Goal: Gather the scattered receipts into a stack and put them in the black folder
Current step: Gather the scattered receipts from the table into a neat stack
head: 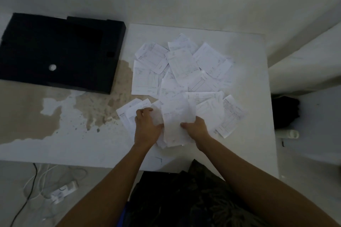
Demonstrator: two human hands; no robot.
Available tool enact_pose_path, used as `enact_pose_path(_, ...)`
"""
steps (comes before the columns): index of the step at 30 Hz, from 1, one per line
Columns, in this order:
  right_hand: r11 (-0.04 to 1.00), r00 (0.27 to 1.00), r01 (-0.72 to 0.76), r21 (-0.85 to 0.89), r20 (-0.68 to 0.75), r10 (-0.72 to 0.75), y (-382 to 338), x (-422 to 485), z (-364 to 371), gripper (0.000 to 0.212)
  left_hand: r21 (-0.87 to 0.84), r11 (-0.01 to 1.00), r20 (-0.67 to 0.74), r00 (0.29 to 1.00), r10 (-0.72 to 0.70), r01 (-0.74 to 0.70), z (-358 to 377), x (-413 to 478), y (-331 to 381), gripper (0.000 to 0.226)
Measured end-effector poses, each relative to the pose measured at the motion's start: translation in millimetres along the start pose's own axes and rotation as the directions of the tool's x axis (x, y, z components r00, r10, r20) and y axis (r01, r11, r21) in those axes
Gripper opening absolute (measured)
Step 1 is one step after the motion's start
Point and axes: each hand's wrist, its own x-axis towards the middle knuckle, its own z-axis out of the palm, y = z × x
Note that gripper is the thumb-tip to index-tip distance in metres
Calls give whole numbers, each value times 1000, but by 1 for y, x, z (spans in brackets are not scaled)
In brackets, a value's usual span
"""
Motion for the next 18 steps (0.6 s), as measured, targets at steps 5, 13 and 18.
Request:
enact_pose_path(5,971,998,-67,228,0,69,-4,-1,-7,21,-312,944,19,994,-106,107,-31,17,11,61)
enact_pose_path(13,844,993,-21,536,-88,80,-25,0,-3,42,-434,865,486,874,-9,250,-56,43,21,33)
enact_pose_path(18,676,996,-12,737,-52,74,-24,-8,15,51,-443,878,434,900,34,180,-60,44,22,27)
